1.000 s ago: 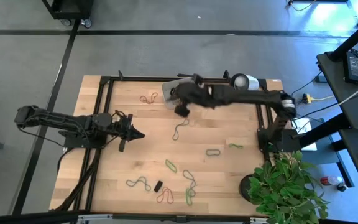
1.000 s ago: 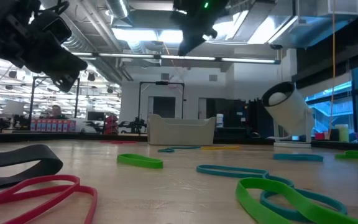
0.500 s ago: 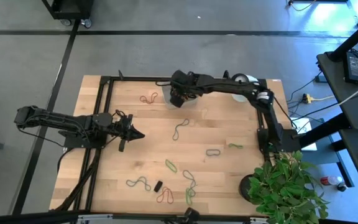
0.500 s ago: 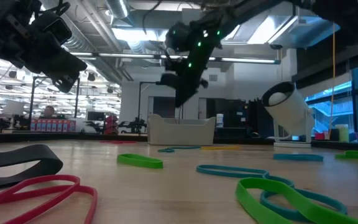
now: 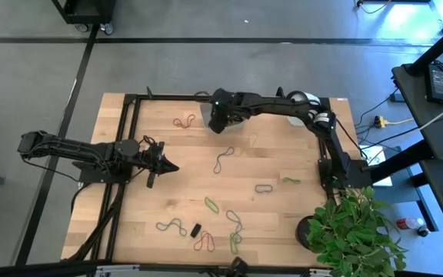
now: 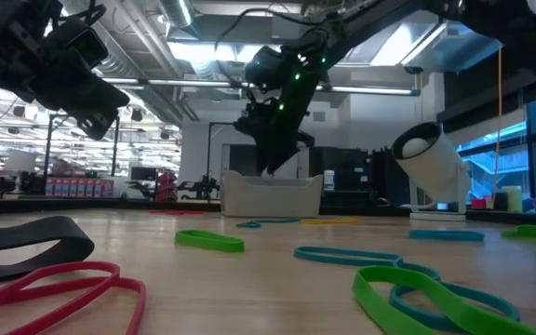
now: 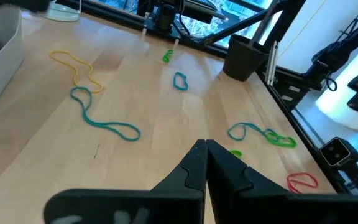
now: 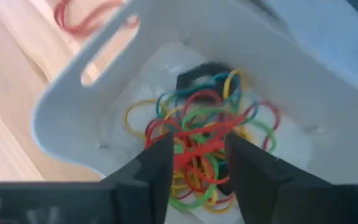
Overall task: Pick and place rubber bands into bin
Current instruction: Put the blue rubber band into the gray bin
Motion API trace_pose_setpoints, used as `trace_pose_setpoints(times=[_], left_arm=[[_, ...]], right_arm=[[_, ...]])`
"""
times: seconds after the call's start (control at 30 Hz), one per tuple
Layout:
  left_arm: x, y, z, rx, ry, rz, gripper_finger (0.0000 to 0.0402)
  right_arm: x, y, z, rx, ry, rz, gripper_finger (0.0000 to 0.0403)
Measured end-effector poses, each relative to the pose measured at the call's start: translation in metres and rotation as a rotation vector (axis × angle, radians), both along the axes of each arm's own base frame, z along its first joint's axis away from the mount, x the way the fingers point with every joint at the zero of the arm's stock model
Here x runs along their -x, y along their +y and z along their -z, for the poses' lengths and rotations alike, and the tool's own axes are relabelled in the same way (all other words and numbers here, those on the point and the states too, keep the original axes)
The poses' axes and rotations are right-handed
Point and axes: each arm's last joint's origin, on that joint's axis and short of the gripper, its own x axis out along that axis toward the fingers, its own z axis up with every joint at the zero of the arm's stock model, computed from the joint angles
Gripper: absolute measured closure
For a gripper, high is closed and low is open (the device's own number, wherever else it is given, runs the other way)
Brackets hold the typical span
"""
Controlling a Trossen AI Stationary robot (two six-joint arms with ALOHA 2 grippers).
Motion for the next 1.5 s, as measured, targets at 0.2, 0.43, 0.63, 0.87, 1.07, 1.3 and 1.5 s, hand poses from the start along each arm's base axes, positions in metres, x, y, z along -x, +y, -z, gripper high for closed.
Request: trace_pose_setpoints(times=[0.2,0.43,0.63,0.87,1.07,1.3,1.5], left_arm=[[0.000,0.000,0.000,0.023,0.006,-0.020,0.0400],[0.000,0.000,-0.002,0.079,0.007,-0.042,0.0400],[-0.004,-0.004,-0.018,0.057,-0.001,-0.062,0.0400],[-0.016,-0.020,-0.053,-0.072,0.122,-0.104,0.0400],[-0.042,-0.049,-0.081,-0.196,0.331,-0.075,0.0400],[-0.074,-0.104,-0.081,-0.242,0.735,-0.006,0.0398],[-0.099,-0.153,-0.063,-0.181,0.969,0.077,0.0398]], right_arm=[[0.016,0.006,-0.045,0.015,-0.068,0.039,0.0212],[0.049,0.044,-0.094,0.112,-0.075,0.025,0.0281],[0.092,0.113,-0.087,0.125,-0.157,-0.081,0.0392],[0.151,0.181,-0.045,-0.026,-0.305,-0.106,0.0395],[0.189,0.214,-0.017,-0.142,-0.298,-0.108,0.0395],[0.210,0.239,-0.001,-0.178,-0.260,-0.183,0.0400],[0.217,0.253,0.003,-0.154,-0.223,-0.291,0.0395]])
